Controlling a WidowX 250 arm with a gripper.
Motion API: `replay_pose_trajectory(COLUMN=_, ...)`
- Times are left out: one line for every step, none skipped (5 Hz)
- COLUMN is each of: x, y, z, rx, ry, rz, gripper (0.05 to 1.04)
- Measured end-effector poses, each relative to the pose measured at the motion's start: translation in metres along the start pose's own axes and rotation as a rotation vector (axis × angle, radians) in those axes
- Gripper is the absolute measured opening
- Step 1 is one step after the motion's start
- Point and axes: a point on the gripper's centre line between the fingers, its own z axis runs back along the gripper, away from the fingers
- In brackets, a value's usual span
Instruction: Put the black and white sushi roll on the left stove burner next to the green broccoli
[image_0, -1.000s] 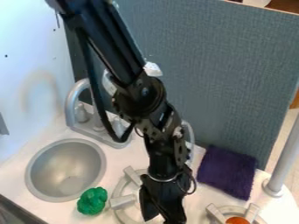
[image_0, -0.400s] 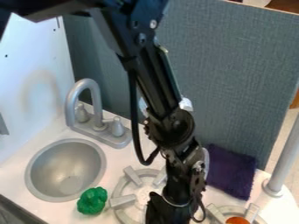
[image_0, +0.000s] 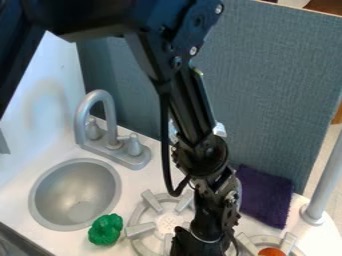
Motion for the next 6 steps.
replay_pose_trajectory(x=0.000, y=0.001, z=-0.006, rx=0.002, ry=-0.001, rz=0.012, gripper=0.699)
replay_pose_trajectory(x=-0.008, y=0.000, z=-0.010, rx=-0.025, ry=0.002, rz=0.024, gripper=0.499)
replay_pose_trajectory(x=-0.012, y=0.011, z=0.019, rx=-0.055, ry=-0.079, rz=0.081, gripper=0.402)
replay_pose_trajectory(x=-0.015, y=0.024, z=0.063, rx=-0.087, ry=-0.194, rz=0.119, gripper=0.361)
replay_pose_trajectory(x=-0.020, y=0.052, z=0.091, rx=-0.093, ry=-0.242, rz=0.212, gripper=0.351)
replay_pose_trajectory(x=-0.007, y=0.084, z=0.104, rx=-0.050, ry=-0.252, rz=0.321, gripper=0.351)
